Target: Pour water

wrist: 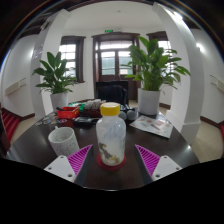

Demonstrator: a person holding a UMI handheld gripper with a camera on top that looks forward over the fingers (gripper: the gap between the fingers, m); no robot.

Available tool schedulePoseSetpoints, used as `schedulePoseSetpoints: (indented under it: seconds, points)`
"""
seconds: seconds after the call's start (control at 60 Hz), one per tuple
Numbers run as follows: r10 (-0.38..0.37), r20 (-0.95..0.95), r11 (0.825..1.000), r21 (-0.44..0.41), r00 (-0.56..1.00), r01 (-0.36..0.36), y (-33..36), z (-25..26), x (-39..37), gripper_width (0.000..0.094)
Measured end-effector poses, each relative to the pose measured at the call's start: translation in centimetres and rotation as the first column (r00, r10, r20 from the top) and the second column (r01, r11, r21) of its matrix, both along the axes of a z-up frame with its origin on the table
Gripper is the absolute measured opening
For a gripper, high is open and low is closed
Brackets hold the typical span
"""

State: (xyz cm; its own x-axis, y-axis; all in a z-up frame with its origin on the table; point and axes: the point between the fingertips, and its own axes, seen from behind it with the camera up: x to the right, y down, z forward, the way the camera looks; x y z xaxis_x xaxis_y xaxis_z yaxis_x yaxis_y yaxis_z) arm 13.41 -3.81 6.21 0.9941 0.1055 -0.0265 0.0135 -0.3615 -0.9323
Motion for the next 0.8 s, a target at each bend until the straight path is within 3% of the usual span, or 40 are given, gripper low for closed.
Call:
schedulePoseSetpoints:
  seconds: [0.317, 0.8]
  points:
    - [-0.181, 0.045, 0.984, 0.014, 0.983, 0.180, -9.7, 3.8, 0.4, 0.0861]
    - [-0.203, 0.024, 0.977, 0.077, 0.979, 0.201, -13.9, 8.1, -1.4, 0.0854]
